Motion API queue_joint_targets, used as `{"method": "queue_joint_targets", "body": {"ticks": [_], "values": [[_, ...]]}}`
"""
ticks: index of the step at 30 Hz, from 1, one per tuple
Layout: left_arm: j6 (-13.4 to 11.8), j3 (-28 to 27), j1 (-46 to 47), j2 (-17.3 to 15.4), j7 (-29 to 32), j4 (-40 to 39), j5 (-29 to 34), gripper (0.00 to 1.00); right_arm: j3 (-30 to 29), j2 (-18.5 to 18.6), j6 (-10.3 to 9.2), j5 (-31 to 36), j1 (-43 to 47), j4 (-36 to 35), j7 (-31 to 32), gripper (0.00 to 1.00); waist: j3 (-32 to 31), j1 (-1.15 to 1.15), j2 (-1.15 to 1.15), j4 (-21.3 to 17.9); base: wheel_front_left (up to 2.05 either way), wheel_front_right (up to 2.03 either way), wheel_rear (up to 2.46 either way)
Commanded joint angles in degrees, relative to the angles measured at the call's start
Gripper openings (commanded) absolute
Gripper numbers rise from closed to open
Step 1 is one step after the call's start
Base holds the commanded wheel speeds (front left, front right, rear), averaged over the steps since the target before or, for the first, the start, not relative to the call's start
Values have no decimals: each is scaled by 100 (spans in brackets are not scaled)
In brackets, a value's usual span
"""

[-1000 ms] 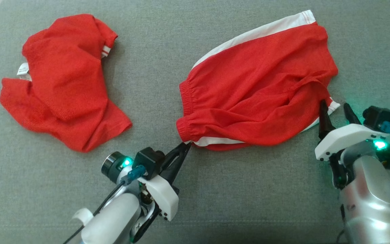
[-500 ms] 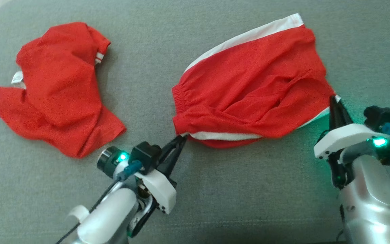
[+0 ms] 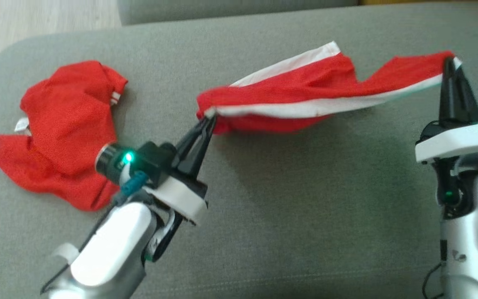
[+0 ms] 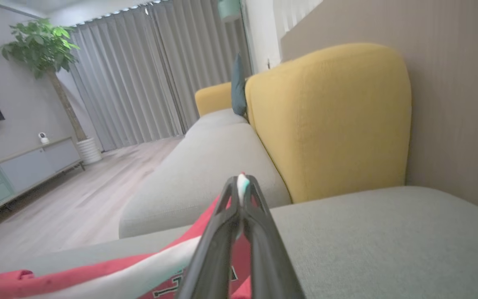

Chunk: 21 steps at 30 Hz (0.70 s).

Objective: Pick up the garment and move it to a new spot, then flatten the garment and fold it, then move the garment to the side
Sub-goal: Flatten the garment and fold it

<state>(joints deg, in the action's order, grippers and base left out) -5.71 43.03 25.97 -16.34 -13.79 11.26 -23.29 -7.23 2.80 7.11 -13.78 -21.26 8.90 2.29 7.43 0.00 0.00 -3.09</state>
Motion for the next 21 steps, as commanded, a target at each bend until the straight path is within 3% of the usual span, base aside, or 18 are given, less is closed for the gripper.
{"method": "queue_joint_targets", "body": {"ticks": [1, 8, 13, 21], "values": [[-69, -314, 334, -151, -69, -275, 7, 0, 173, 8, 37, -64, -85, -351, 42, 0, -120, 0, 0, -38, 0, 0, 0], [-452, -665, 427, -136, -90, -863, 21, 0, 277, 8, 37, -257, -12, -1135, 64, 0, -471, 0, 0, -65, 0, 0, 0], [-569, -674, 214, -147, -96, -1070, 13, 0, 310, 8, 37, -263, 297, -1395, 223, 0, -648, 0, 0, -60, 0, 0, 0], [-780, -538, -441, -468, 144, -1847, 55, 0, -42, 8, 37, -519, 1107, -2086, 583, 0, -764, 0, 0, -120, 0, 0, 0]]}}
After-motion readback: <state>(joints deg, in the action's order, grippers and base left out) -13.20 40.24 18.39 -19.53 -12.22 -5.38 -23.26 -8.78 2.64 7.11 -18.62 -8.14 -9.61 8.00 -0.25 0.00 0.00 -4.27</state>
